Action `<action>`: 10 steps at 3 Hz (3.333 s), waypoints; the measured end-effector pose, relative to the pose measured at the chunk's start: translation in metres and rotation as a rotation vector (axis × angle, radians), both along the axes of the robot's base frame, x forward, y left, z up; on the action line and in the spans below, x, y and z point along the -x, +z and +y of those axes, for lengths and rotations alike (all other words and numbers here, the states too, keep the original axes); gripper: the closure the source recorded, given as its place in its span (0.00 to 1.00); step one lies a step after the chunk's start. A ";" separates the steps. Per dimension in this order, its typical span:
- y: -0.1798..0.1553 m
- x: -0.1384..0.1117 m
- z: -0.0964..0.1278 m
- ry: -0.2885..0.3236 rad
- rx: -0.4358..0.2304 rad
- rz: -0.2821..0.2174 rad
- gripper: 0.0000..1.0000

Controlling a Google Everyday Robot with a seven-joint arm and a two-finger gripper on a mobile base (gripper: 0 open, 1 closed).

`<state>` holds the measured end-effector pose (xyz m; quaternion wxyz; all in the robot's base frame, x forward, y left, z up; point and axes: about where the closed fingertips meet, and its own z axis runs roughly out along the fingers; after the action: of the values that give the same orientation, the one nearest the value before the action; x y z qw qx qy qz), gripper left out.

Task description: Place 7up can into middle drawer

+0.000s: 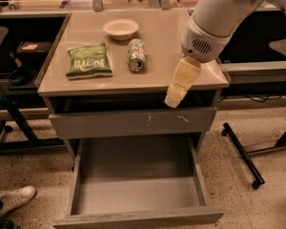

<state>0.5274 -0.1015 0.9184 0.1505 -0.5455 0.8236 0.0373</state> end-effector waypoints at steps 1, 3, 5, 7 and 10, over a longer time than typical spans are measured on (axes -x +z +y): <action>0.006 -0.033 0.011 -0.071 -0.029 -0.012 0.00; 0.026 -0.109 0.052 -0.171 -0.014 -0.034 0.00; 0.007 -0.130 0.087 -0.135 -0.041 -0.006 0.00; -0.025 -0.167 0.130 -0.130 0.002 0.011 0.00; -0.053 -0.210 0.114 -0.244 -0.037 0.087 0.00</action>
Offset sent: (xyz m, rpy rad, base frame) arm 0.1131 0.0384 0.0337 0.0337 -0.0371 -0.2221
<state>0.7375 0.0120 0.8650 0.1283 -0.4361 0.8888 0.0576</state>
